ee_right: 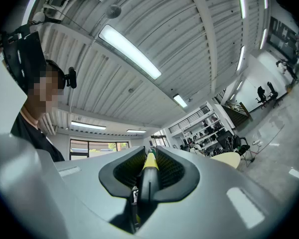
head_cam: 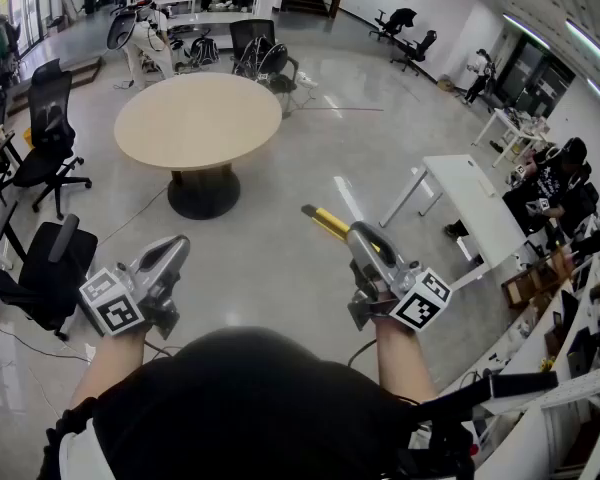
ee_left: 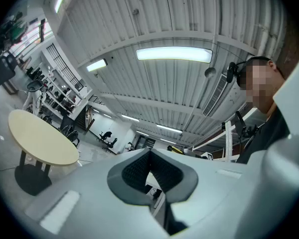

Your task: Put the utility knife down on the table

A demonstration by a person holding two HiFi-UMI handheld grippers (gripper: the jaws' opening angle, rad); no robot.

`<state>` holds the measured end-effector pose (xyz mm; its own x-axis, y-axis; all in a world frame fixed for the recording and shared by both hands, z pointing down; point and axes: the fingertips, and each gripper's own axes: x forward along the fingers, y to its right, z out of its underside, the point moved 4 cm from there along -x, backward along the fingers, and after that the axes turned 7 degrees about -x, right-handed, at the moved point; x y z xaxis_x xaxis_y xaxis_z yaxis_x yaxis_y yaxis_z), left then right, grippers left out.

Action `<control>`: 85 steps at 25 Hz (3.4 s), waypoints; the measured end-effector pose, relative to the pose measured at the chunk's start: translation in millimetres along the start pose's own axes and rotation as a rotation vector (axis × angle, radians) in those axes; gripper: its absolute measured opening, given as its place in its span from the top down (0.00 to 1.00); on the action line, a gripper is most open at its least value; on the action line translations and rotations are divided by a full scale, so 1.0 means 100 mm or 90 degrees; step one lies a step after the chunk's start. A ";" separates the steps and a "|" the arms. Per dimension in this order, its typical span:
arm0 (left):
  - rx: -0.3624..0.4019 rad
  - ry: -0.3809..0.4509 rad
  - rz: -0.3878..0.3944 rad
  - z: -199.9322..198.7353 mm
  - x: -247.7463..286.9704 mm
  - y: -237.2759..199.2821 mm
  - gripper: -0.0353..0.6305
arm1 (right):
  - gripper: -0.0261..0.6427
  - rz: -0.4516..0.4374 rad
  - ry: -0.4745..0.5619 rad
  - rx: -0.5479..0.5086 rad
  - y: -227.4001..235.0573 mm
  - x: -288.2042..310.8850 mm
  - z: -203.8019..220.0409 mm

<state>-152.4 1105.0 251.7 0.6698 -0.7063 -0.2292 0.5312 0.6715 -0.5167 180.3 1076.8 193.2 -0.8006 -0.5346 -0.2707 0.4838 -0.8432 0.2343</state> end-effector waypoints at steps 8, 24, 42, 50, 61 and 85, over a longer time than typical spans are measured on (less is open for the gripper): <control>0.002 0.000 0.001 0.04 0.06 0.03 0.95 | 0.83 -0.002 0.005 -0.004 0.07 -0.06 -0.02; -0.008 -0.017 0.002 0.26 0.35 0.16 0.95 | 0.83 0.008 0.026 0.036 0.31 -0.37 -0.10; -0.018 -0.101 0.053 1.08 1.63 0.89 0.95 | 0.83 0.072 0.060 0.061 1.06 -1.78 -0.45; -0.031 -0.119 0.082 1.09 1.92 0.72 0.95 | 0.83 0.108 0.064 0.052 1.20 -1.84 -0.47; -0.065 -0.116 0.162 0.62 2.28 -0.36 0.95 | 0.83 0.161 0.046 -0.001 1.46 -0.83 -0.43; -0.079 -0.117 0.161 -0.51 2.92 -2.59 0.95 | 0.83 0.159 0.034 -0.002 2.67 1.46 -0.16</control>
<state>-120.6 713.3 276.4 0.8607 -0.4613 -0.2154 0.2775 0.7798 -0.5612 198.2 772.4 201.8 -0.6370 -0.7280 -0.2535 0.6648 -0.6853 0.2974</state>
